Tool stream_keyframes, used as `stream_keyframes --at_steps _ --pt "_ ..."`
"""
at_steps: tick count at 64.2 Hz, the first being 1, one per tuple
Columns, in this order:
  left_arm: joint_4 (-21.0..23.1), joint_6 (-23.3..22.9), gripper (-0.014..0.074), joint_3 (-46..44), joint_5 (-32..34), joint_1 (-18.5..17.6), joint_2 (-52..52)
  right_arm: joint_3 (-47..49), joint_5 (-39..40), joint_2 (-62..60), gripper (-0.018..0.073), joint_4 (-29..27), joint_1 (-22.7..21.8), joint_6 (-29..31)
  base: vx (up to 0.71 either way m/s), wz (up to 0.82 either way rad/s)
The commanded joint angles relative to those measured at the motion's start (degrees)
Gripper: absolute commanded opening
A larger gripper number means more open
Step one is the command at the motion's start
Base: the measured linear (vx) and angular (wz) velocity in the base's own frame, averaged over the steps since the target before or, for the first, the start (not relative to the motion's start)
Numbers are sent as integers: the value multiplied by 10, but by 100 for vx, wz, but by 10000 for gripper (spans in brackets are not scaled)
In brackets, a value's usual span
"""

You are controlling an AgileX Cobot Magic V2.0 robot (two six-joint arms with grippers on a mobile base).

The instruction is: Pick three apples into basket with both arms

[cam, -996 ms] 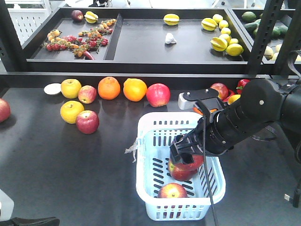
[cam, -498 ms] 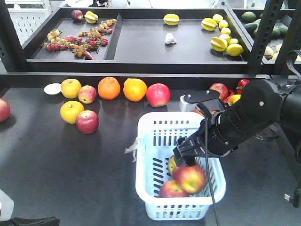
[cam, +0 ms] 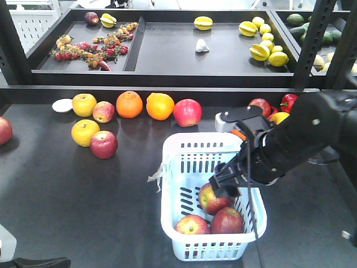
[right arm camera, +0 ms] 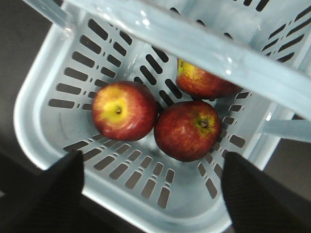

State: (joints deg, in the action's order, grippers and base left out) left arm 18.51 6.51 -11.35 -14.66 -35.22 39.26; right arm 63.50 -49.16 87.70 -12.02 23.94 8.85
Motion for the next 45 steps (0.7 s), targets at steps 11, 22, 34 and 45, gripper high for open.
stream_keyframes --at_steps 11,22,34,45 --pt "8 -5 -8 -15 33 -2 -1 15 -10 -120 54 -29 0 45 0 0" --pt "8 -5 -8 -15 33 -2 -1 14 -34 -214 -8 -69 0 82 0 0" --pt "8 -5 -8 -15 32 -2 -1 -84 27 -354 -4 -94 0 117 0 0" --pt "8 -5 -8 -15 32 -2 -1 -270 124 -504 -4 -94 0 120 0 0"
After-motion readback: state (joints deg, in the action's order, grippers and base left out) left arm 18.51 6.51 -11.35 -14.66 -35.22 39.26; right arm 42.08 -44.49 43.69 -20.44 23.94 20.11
